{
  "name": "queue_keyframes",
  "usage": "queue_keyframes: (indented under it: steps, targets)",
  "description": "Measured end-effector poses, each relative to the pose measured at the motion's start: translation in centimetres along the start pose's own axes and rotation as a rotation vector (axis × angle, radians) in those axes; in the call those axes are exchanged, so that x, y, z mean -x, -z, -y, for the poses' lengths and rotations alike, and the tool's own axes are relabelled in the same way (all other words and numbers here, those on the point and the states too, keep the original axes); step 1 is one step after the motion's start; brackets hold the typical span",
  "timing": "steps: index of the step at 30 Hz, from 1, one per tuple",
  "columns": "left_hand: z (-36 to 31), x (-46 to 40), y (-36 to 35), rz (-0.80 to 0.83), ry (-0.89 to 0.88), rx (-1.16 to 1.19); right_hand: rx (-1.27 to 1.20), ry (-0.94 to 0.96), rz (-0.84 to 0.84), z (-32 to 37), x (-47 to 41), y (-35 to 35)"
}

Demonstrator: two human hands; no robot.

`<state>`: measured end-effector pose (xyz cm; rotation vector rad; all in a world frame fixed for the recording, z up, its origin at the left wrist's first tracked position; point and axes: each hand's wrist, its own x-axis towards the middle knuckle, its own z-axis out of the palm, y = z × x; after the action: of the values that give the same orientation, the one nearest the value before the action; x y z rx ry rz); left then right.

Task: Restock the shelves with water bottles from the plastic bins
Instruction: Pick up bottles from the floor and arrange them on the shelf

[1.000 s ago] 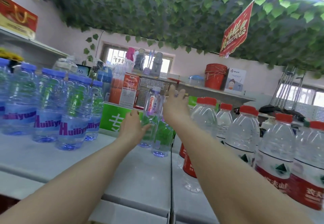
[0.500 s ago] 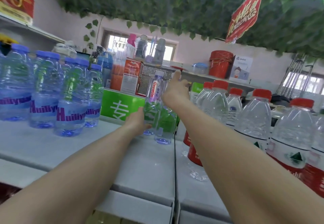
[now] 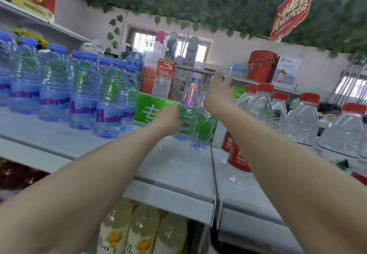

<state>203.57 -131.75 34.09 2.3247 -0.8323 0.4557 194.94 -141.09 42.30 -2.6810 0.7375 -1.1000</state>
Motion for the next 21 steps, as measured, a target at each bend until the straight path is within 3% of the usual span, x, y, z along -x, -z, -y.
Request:
queue_keyframes:
  steps: [7,21]
  targets:
    - [1.8,8.4,5.2,-0.096,-0.212,-0.047,0.317,0.261,-0.058,0.3,9.6,1.8]
    - [8.8,30.1,9.4,-0.06,-0.453,-0.013,0.448,0.315,-0.045,2.5,35.0,2.7]
